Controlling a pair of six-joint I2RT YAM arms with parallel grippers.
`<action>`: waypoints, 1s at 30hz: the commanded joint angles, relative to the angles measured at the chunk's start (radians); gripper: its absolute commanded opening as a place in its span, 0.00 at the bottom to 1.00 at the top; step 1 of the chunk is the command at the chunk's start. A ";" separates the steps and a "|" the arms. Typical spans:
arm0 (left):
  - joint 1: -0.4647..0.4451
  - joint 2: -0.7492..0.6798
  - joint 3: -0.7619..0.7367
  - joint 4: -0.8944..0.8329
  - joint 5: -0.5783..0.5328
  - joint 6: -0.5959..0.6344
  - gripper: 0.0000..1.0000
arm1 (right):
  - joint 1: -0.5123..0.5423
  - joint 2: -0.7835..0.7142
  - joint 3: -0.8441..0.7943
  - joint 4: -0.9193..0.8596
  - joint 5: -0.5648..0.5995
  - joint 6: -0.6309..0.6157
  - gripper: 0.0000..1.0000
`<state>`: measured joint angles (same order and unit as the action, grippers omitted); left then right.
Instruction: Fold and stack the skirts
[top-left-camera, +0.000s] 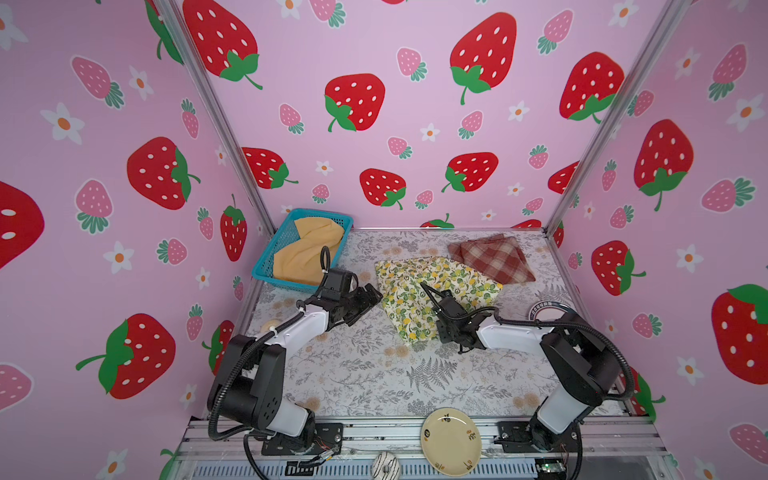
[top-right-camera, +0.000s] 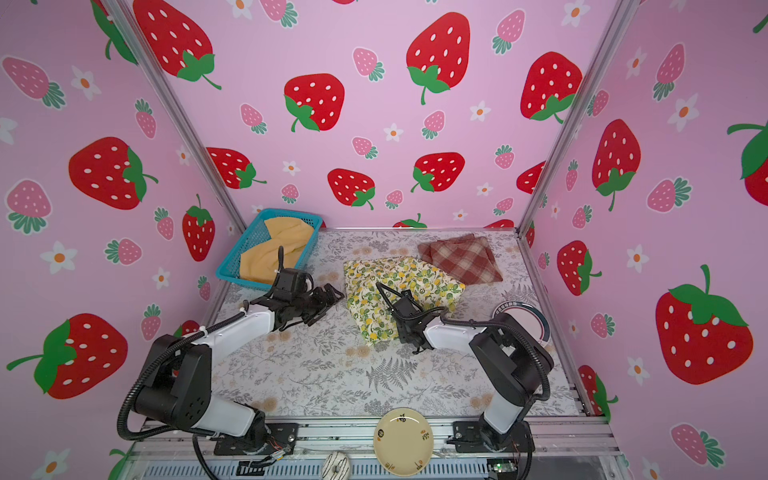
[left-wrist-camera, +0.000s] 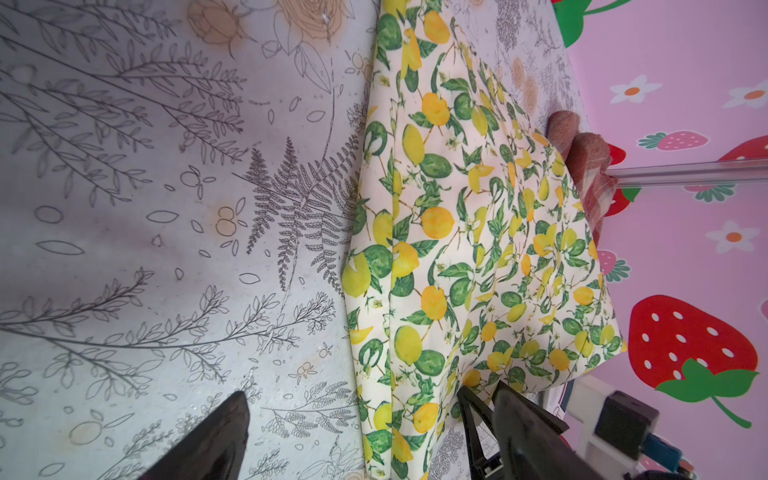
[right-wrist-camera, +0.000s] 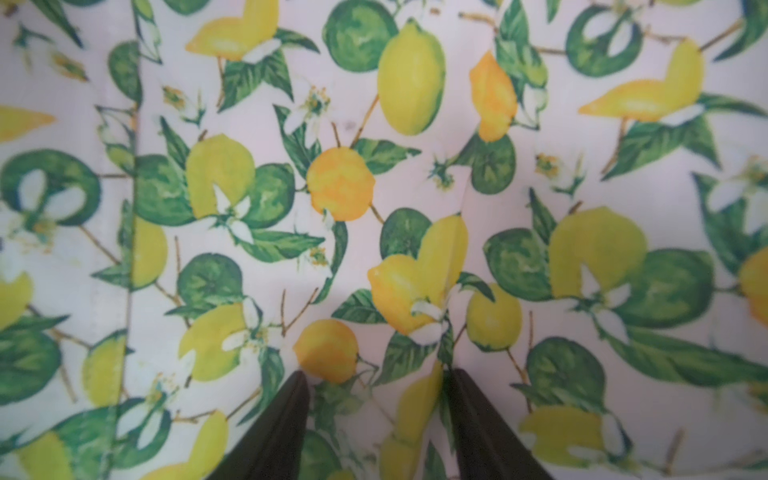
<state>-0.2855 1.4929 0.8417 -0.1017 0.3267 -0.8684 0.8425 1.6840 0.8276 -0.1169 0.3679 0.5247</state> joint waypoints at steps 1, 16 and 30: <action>0.001 -0.007 0.012 0.008 0.016 0.009 0.93 | -0.013 0.017 -0.030 -0.007 -0.009 0.010 0.43; 0.001 -0.013 -0.003 0.014 0.015 0.013 0.92 | -0.013 -0.145 0.103 -0.130 0.022 -0.043 0.11; 0.003 -0.006 -0.025 0.038 0.017 0.006 0.92 | -0.011 -0.170 0.374 -0.247 -0.035 -0.129 0.02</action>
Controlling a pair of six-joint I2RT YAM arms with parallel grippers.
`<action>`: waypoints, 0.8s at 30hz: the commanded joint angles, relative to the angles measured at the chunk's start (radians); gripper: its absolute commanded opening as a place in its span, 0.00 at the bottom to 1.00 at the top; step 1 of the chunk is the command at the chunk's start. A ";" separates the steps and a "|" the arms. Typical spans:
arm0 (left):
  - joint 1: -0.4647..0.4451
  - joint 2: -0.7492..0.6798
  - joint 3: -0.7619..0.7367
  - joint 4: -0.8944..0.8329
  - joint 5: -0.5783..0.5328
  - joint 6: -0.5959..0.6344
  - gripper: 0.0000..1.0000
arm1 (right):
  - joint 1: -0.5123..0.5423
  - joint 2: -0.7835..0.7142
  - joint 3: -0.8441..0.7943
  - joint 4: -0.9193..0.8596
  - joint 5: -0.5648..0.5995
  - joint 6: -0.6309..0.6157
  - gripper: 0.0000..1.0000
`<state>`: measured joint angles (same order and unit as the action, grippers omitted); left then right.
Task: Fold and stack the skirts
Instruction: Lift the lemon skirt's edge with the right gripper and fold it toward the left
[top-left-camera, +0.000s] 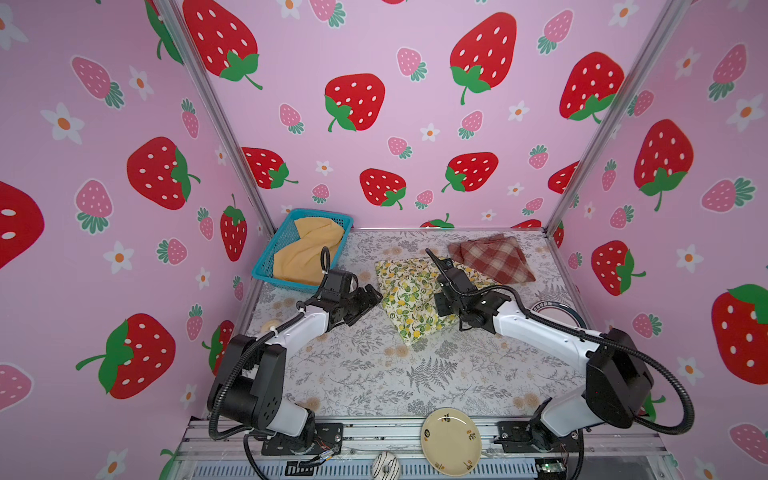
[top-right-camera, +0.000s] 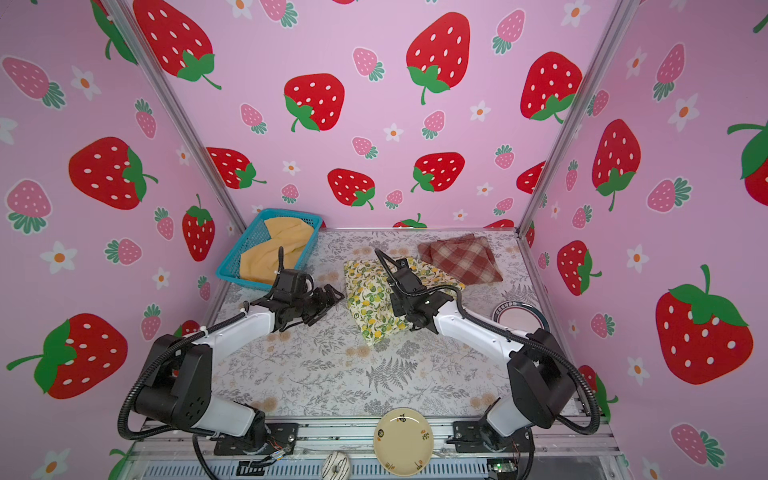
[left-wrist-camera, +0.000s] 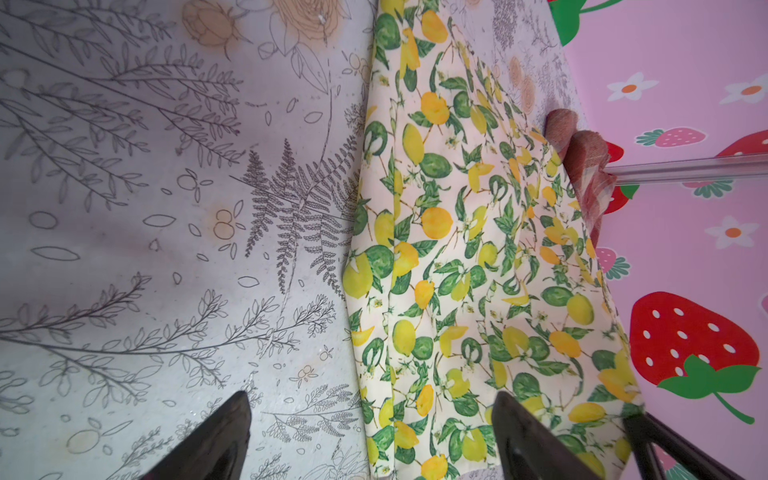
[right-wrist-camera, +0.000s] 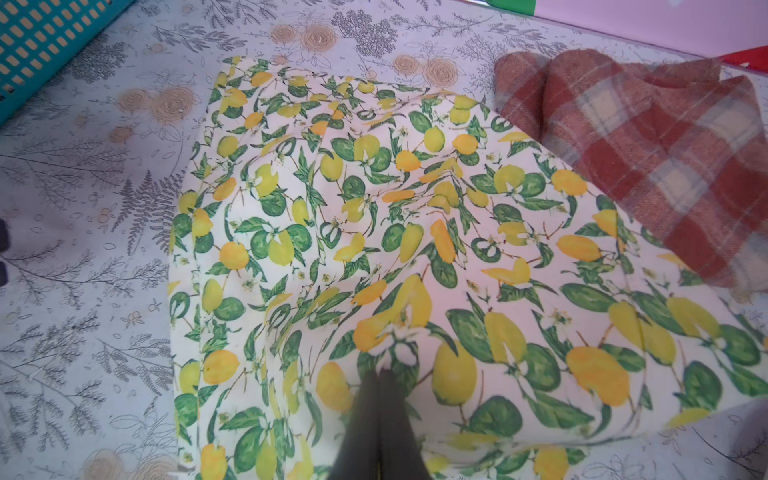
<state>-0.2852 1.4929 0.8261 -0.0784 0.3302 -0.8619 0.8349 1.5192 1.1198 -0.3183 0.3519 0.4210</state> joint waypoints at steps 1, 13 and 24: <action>0.003 -0.008 -0.009 0.015 0.014 -0.003 0.92 | -0.001 0.006 0.127 -0.067 -0.020 -0.035 0.02; 0.060 -0.093 -0.039 -0.015 -0.012 -0.014 0.92 | 0.091 0.326 0.832 -0.353 -0.145 -0.112 0.01; 0.107 -0.222 -0.058 -0.074 -0.042 0.026 0.92 | 0.027 0.250 0.975 -0.380 -0.214 -0.075 0.01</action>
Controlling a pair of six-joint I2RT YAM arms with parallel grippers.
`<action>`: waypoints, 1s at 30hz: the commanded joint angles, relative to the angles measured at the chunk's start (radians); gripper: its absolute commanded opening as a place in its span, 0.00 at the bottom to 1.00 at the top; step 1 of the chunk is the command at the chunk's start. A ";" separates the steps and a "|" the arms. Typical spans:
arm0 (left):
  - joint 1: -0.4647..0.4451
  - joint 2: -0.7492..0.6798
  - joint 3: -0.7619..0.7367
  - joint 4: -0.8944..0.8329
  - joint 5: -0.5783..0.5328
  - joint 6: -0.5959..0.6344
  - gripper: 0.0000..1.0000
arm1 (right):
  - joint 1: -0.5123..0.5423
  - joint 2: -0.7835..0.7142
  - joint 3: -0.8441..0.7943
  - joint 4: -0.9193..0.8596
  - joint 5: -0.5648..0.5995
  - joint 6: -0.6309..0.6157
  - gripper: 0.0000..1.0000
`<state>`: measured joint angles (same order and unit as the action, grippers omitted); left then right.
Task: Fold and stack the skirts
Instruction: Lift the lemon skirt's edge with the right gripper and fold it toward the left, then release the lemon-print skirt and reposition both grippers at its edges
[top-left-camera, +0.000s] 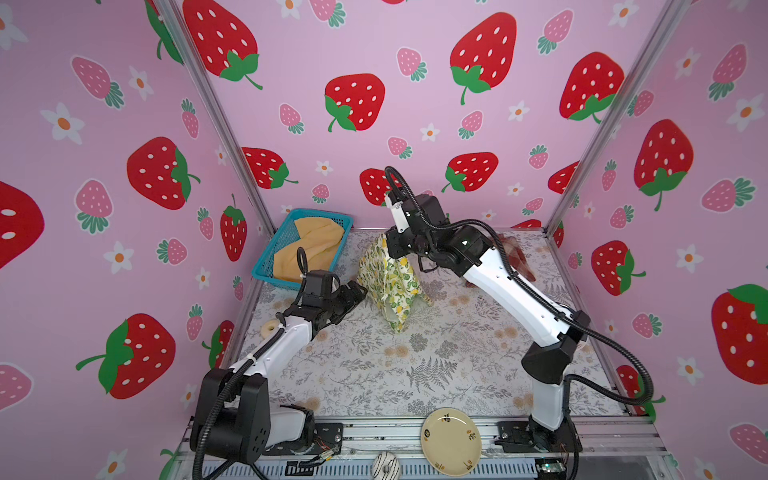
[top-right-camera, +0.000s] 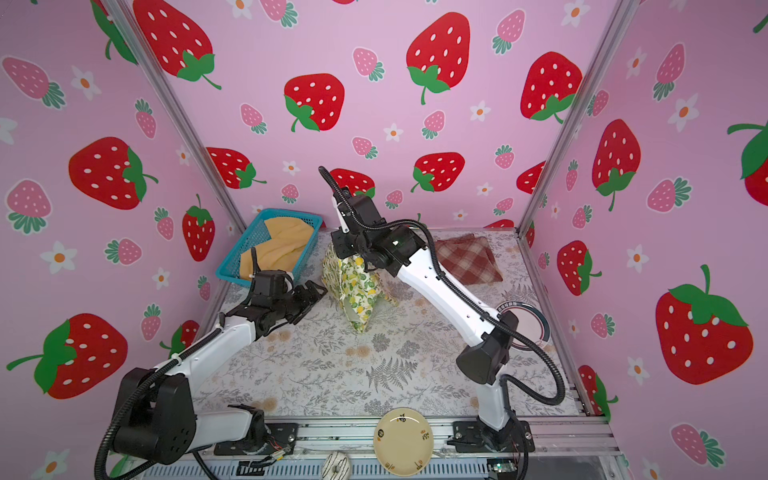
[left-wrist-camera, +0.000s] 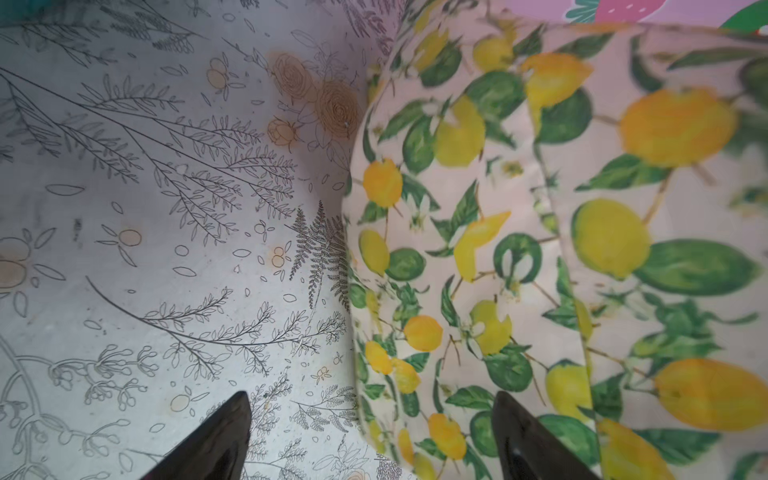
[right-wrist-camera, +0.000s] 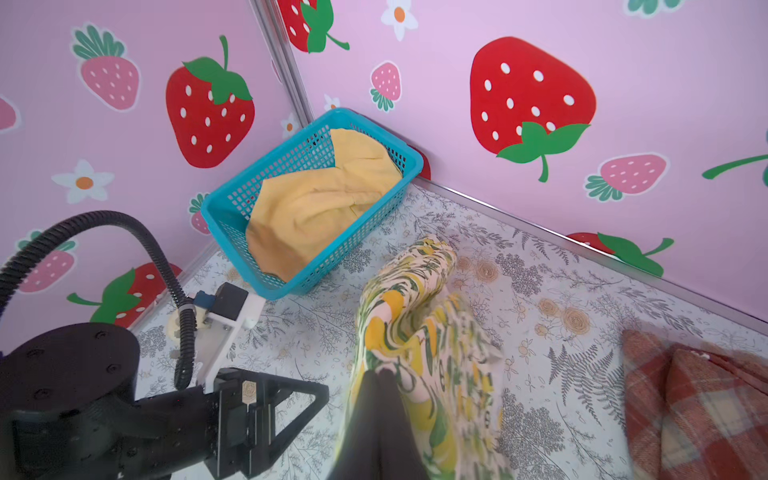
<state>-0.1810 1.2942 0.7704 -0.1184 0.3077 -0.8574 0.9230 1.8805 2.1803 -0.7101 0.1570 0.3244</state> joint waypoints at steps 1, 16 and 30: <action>0.003 -0.029 -0.005 -0.030 -0.020 0.019 0.92 | -0.098 -0.175 -0.200 0.058 -0.039 0.031 0.01; -0.016 0.060 -0.004 0.048 0.027 -0.026 0.90 | -0.543 -0.486 -1.212 0.318 -0.053 0.033 0.14; -0.032 0.214 0.087 0.051 0.026 0.006 0.90 | -0.399 -0.665 -1.246 0.430 0.130 0.031 1.00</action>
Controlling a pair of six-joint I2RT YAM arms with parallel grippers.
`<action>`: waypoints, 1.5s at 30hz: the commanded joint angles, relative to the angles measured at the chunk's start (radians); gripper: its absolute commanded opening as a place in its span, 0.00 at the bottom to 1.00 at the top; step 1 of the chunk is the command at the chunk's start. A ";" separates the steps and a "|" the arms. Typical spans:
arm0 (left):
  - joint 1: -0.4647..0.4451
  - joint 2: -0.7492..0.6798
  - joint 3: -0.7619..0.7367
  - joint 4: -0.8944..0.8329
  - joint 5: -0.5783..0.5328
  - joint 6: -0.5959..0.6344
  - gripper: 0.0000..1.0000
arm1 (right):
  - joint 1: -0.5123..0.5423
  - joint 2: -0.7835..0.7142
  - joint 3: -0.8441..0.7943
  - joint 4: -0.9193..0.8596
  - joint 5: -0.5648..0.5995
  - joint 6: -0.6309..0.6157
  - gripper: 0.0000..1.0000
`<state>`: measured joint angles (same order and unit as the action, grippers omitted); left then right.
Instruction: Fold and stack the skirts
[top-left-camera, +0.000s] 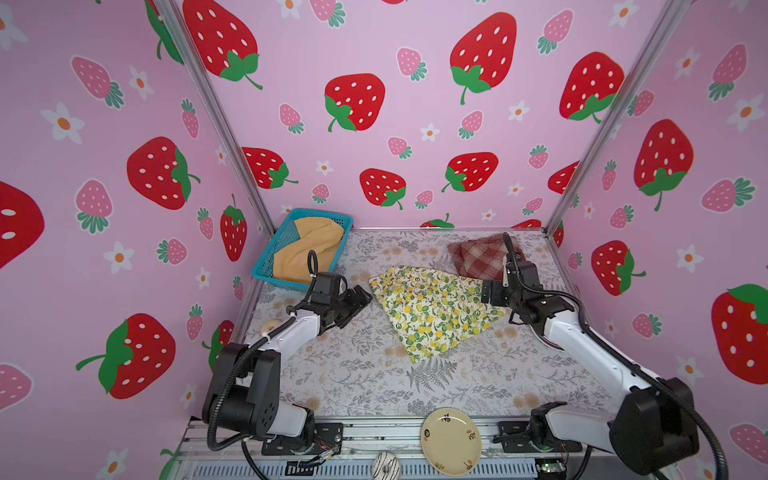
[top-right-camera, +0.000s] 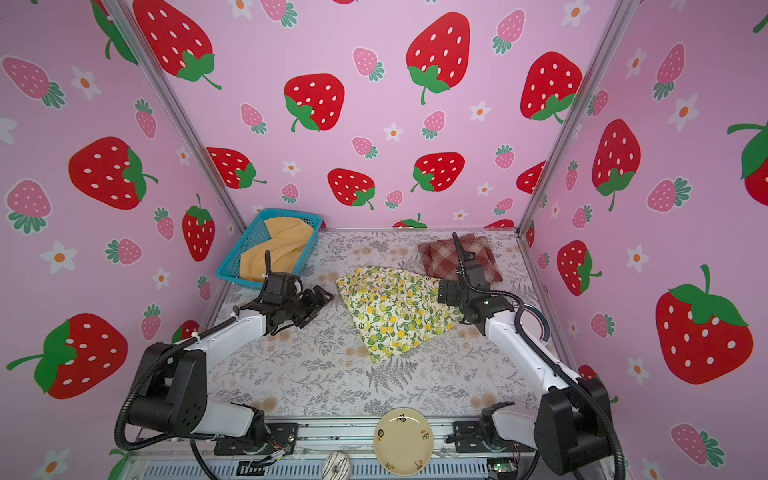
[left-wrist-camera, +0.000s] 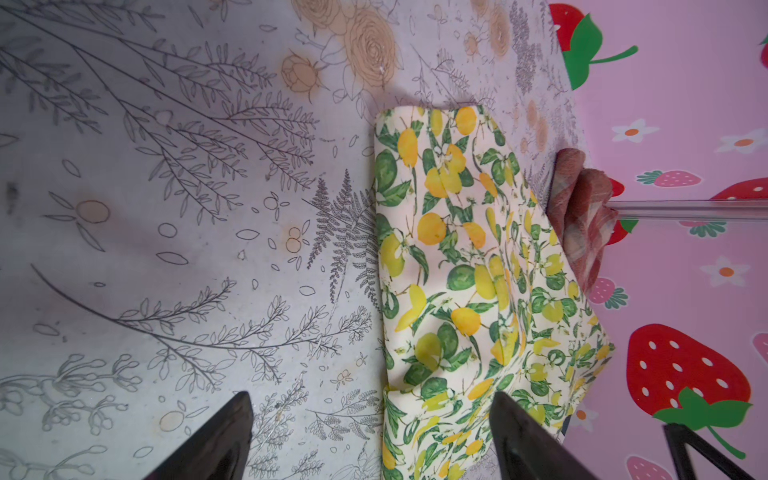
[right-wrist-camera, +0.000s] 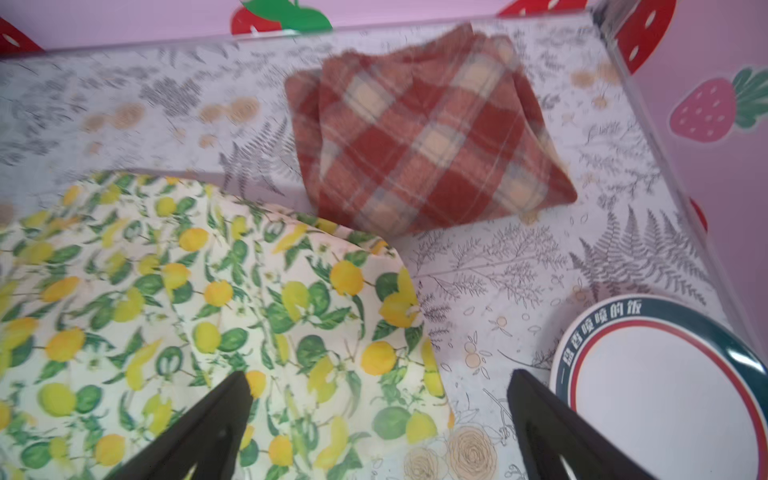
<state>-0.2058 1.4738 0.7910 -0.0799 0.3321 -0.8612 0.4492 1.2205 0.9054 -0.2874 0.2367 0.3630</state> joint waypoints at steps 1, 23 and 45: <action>-0.010 0.059 0.088 0.013 0.001 0.010 0.90 | 0.129 -0.001 0.033 0.002 0.063 -0.001 1.00; -0.102 0.431 0.396 -0.057 -0.151 -0.011 0.83 | 0.764 0.428 0.034 0.188 0.128 0.116 0.92; -0.110 0.532 0.481 -0.083 -0.159 -0.001 0.73 | 0.784 0.575 0.027 0.078 0.151 0.194 0.12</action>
<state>-0.3099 1.9789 1.2507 -0.1238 0.1837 -0.8650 1.2491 1.8000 0.9546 -0.1265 0.3706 0.5354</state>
